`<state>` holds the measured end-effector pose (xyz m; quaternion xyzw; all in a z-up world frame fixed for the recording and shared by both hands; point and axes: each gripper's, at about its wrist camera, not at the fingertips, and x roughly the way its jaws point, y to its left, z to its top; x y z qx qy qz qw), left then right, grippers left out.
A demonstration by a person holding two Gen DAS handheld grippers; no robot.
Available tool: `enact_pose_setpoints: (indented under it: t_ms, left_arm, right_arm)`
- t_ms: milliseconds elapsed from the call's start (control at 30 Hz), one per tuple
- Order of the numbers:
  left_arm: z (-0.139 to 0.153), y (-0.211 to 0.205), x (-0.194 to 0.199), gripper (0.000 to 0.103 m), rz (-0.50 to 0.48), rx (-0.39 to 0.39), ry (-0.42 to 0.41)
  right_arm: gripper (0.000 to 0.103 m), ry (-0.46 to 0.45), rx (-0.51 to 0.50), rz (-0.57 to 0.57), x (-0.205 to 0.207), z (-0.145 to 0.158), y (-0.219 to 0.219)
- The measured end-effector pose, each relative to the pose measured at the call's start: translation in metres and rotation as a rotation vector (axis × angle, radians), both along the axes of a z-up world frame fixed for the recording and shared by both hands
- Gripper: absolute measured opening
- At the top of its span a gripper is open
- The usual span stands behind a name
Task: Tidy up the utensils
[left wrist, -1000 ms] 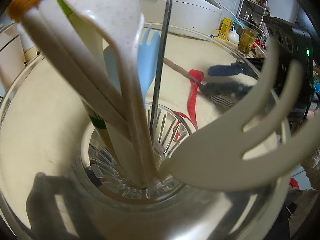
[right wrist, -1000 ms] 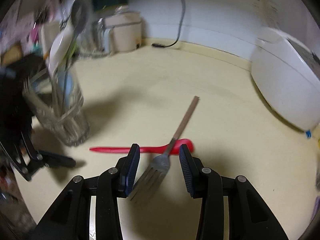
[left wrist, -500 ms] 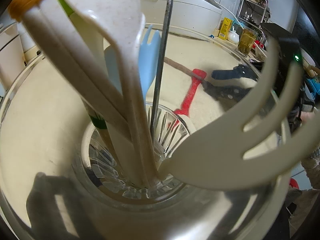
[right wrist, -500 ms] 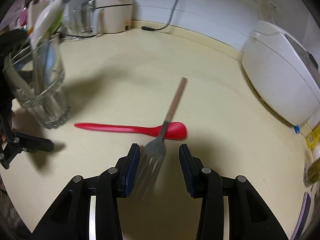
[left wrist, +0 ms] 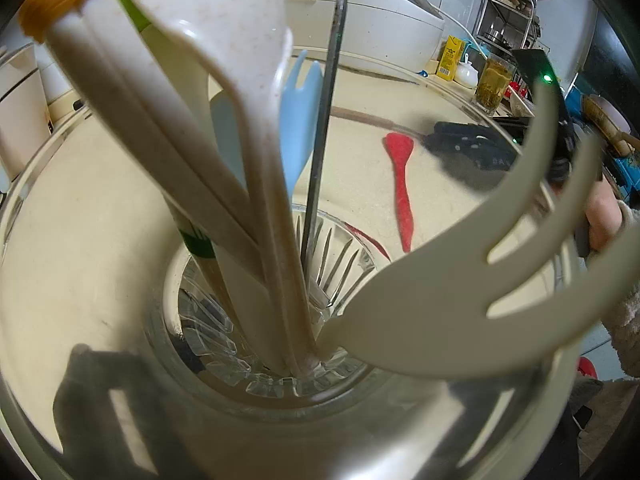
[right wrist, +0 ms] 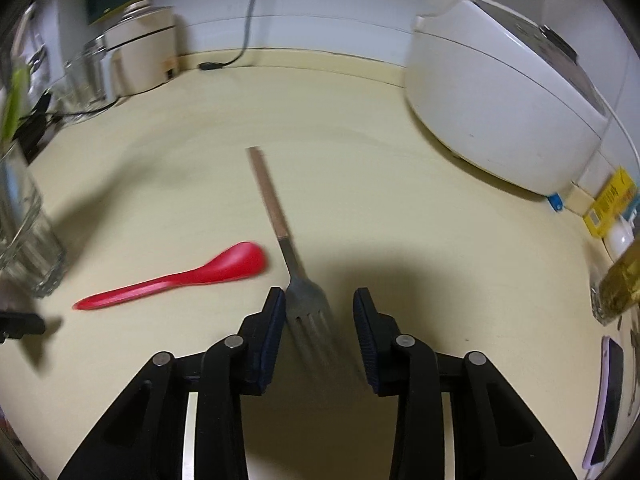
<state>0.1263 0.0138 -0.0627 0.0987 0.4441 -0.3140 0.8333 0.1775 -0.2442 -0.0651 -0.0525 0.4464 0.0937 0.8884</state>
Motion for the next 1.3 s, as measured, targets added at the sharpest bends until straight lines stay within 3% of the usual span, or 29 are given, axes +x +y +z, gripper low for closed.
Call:
enact_pose_setpoints:
  t_ms: [167,600,733,867,1000,1133,1300]
  left_arm:
    - [0.0,-0.001,0.0,0.099,0.0,0.0,0.0]
    - [0.0,0.0,0.0,0.099,0.001,-0.005,0.003]
    - [-0.001,0.001,0.0,0.099,0.001,-0.007,0.004]
    - [-0.001,0.002,0.0,0.099,0.0,-0.003,0.002]
    - [0.0,-0.001,-0.001,0.099,0.0,0.006,-0.002]
    - [0.0,-0.002,-0.002,0.099,0.001,0.007,-0.004]
    - [0.0,-0.002,-0.002,0.099,0.001,0.007,-0.003]
  right_arm:
    - [0.035,0.016,0.045,-0.041,0.005,-0.001,-0.015]
    - [0.037,0.006,0.028,-0.09,0.009,-0.001,-0.024]
    - [0.037,-0.051,0.01,-0.09,0.001,0.007,-0.023]
    - [0.037,-0.177,0.014,-0.087,-0.015,0.023,-0.018]
    - [0.037,-0.162,0.095,0.066,-0.026,0.025,0.017]
    - [0.037,-0.191,0.022,0.232,-0.04,0.026,0.071]
    - [0.037,-0.213,-0.034,0.347,-0.045,0.024,0.114]
